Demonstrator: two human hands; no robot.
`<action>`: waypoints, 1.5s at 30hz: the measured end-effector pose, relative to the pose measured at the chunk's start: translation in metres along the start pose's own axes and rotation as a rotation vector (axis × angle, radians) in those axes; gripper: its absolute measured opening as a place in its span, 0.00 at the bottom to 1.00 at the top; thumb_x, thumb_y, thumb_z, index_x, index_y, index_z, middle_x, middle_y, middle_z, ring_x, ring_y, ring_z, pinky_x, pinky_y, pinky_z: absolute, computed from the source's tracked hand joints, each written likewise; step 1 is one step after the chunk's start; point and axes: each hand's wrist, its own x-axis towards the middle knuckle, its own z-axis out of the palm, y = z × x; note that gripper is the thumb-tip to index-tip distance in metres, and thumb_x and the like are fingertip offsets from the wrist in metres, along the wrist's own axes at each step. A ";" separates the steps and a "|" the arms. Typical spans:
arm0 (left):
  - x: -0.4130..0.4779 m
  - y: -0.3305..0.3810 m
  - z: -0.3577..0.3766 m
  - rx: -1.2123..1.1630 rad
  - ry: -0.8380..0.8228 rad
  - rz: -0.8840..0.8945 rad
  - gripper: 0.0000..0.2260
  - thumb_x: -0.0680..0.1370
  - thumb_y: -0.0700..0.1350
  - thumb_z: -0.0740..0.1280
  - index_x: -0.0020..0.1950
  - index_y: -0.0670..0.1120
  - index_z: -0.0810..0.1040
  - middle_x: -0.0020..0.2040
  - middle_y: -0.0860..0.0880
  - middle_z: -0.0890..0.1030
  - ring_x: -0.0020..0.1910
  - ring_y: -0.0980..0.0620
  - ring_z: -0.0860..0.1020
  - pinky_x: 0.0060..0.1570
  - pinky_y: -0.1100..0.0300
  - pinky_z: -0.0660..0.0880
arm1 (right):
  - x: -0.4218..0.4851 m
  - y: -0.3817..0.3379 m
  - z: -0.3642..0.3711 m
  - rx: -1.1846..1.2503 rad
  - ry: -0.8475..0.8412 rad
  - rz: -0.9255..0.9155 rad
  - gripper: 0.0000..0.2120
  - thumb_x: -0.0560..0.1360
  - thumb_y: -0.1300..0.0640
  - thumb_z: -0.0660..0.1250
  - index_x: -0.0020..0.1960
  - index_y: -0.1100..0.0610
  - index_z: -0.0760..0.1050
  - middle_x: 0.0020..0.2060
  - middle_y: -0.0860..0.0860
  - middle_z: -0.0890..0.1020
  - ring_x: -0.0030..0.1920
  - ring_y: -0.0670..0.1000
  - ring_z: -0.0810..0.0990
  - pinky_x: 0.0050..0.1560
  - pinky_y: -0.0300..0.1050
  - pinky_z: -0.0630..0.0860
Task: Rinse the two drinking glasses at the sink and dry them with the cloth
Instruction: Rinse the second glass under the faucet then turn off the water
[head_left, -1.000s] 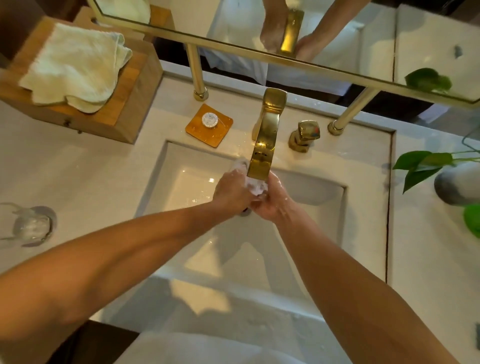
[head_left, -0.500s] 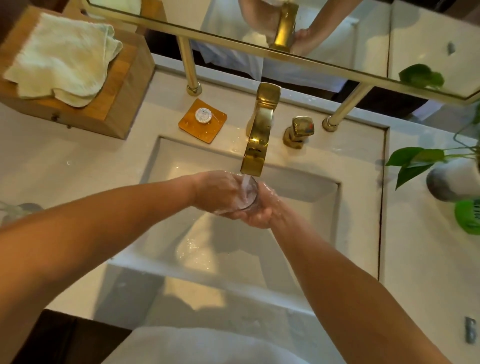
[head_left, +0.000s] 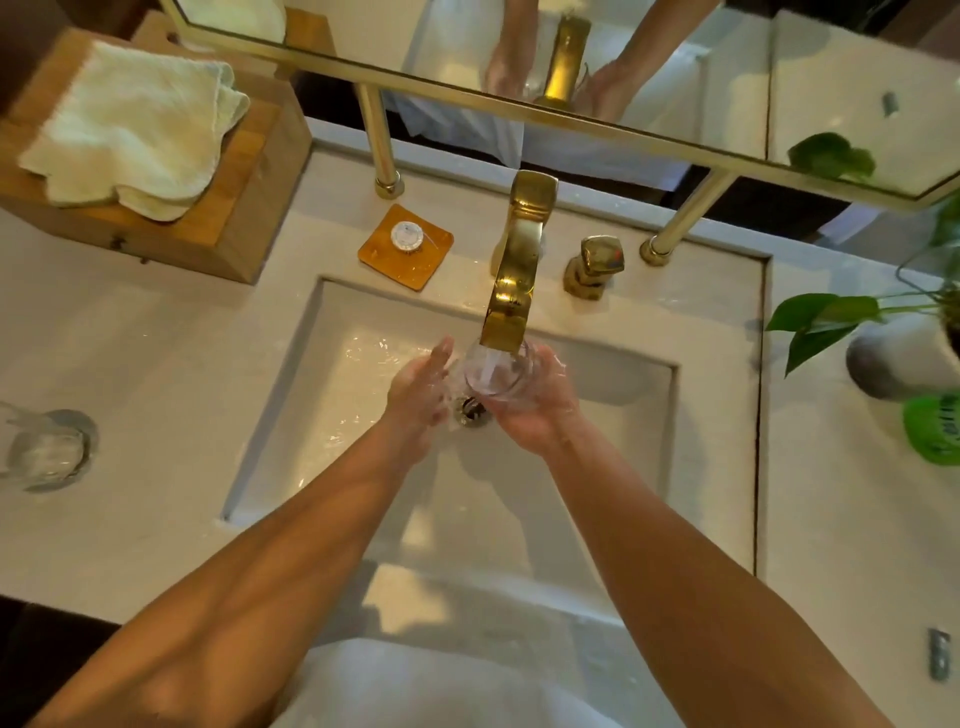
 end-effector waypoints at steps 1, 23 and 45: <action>-0.005 0.002 0.001 0.027 -0.214 -0.035 0.19 0.79 0.62 0.63 0.56 0.48 0.81 0.48 0.48 0.84 0.41 0.51 0.83 0.45 0.55 0.79 | -0.001 -0.001 -0.001 0.050 -0.019 0.049 0.24 0.80 0.47 0.56 0.55 0.64 0.82 0.51 0.62 0.82 0.52 0.60 0.80 0.51 0.51 0.80; -0.001 0.004 0.020 -0.654 -0.651 -0.480 0.30 0.79 0.61 0.55 0.73 0.41 0.68 0.60 0.37 0.77 0.55 0.36 0.78 0.57 0.41 0.76 | -0.064 -0.024 0.016 -0.811 -0.006 -0.377 0.13 0.83 0.55 0.61 0.58 0.62 0.79 0.50 0.59 0.81 0.45 0.57 0.82 0.41 0.48 0.80; -0.008 -0.002 0.017 0.877 -0.142 0.629 0.33 0.66 0.56 0.79 0.66 0.48 0.72 0.59 0.46 0.77 0.60 0.46 0.75 0.59 0.50 0.77 | -0.005 0.004 0.014 -0.257 -0.003 0.066 0.20 0.81 0.45 0.61 0.53 0.61 0.81 0.43 0.56 0.83 0.43 0.55 0.83 0.38 0.46 0.80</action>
